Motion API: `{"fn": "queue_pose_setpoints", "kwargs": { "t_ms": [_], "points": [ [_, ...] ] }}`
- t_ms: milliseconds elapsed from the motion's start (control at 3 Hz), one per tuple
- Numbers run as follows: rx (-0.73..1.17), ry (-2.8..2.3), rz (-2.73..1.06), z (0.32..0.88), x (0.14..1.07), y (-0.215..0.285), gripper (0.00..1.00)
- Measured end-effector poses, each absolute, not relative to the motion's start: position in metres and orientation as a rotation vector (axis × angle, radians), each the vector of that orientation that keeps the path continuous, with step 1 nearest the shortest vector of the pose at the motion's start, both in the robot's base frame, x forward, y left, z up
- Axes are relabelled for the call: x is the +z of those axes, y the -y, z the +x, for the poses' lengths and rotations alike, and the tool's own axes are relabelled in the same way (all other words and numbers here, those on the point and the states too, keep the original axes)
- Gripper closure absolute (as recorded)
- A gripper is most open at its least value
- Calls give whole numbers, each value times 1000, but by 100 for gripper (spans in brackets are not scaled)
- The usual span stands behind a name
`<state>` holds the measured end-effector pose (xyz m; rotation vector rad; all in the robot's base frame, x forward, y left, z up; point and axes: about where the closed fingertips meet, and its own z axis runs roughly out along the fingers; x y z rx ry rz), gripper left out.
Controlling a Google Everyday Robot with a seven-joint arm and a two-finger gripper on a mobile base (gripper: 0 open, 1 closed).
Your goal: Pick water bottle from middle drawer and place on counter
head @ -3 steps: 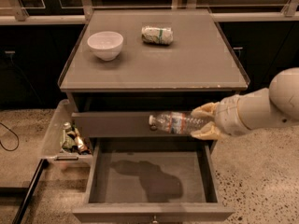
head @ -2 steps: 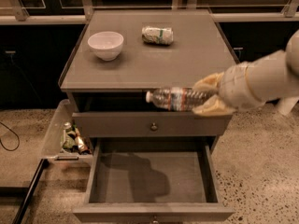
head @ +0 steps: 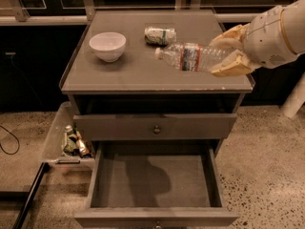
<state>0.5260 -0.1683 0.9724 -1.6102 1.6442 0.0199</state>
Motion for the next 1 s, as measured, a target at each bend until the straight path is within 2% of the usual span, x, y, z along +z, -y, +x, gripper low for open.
{"fn": "queue_pose_setpoints", "kwargs": {
  "t_ms": [333, 1000],
  "points": [
    [20, -1644, -1610, 526, 972, 168, 100],
    [9, -1698, -1593, 604, 964, 186, 100]
  ]
}}
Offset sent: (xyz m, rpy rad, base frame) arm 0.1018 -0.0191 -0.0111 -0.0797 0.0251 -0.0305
